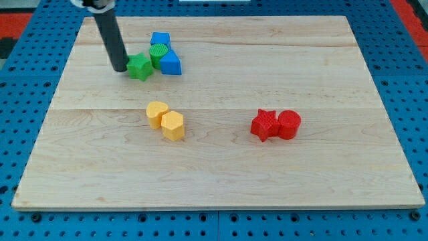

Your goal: Move the green star horizontally to the right of the blue triangle

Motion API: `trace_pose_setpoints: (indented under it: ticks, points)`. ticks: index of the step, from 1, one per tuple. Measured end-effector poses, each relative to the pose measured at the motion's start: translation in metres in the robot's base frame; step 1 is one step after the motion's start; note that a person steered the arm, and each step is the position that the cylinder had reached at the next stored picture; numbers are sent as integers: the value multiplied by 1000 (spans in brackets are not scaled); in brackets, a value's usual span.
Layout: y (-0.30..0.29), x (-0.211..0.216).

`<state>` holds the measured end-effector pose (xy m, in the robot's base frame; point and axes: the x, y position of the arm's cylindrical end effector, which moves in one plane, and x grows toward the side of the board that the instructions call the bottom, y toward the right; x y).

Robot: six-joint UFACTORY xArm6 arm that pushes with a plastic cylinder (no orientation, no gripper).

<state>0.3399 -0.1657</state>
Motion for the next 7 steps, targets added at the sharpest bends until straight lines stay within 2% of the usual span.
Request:
trace_pose_setpoints:
  ticks: [1, 5, 7]
  points:
    - [26, -3]
    - [189, -69]
    - [192, -51]
